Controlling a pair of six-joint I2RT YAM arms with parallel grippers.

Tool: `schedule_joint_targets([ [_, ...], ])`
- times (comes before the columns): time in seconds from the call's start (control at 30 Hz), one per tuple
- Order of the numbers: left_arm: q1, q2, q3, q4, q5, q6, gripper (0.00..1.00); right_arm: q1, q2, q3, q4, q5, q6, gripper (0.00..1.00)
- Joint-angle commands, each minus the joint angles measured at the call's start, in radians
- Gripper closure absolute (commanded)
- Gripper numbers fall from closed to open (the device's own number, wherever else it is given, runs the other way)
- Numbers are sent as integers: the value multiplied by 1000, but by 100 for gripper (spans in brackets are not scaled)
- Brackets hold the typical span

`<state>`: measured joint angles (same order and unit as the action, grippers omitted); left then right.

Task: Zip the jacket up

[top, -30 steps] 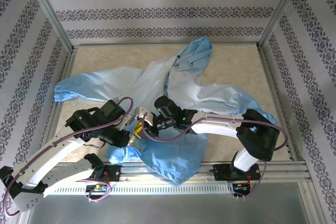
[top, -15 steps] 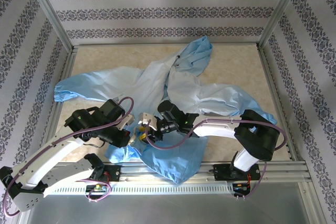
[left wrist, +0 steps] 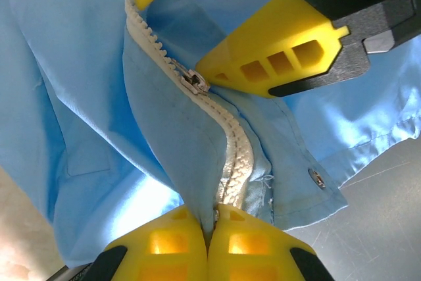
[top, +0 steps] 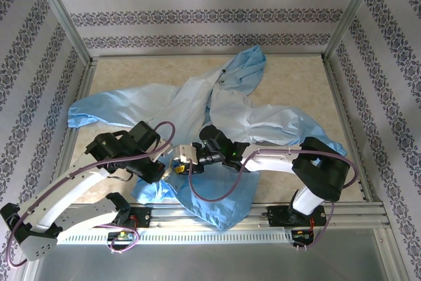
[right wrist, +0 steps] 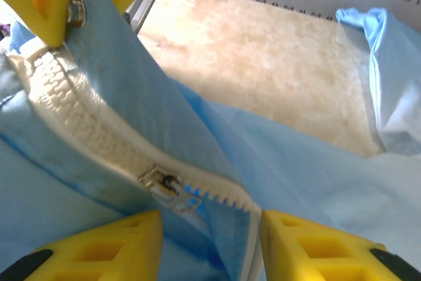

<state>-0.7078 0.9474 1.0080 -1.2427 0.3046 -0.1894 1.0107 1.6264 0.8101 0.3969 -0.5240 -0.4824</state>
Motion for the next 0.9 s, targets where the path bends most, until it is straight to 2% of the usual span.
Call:
schedule_joint_targets([
  [0.0, -9, -21, 21, -7, -27, 28, 100, 16, 39, 39, 55, -68, -57, 58],
  [0.27, -9, -33, 8, -6, -36, 24, 100, 55, 68, 35, 114, -88, -67, 64],
  [0.5, -9, -29, 5, -6, -44, 21, 100, 77, 48, 5, 147, -119, -75, 59],
  [0.53, -8, -29, 6, -7, -48, 19, 100, 80, 49, 4, 151, -116, -73, 62],
  [0.57, -9, -29, 9, -8, -52, 18, 100, 81, 49, 2, 154, -110, -71, 69],
  [0.67, -9, -5, 29, -26, -74, -17, 100, 83, 40, -21, 186, 14, -62, 96],
  [0.7, -9, 6, 38, -37, -77, -31, 100, 82, 33, -31, 190, 68, -71, 100],
  [0.77, -9, 35, 48, -60, -81, -73, 100, 79, 16, -51, 194, 187, -82, 100],
  [0.87, -9, 68, 41, -88, -90, -145, 100, 56, -9, -77, 190, 281, -84, 100],
])
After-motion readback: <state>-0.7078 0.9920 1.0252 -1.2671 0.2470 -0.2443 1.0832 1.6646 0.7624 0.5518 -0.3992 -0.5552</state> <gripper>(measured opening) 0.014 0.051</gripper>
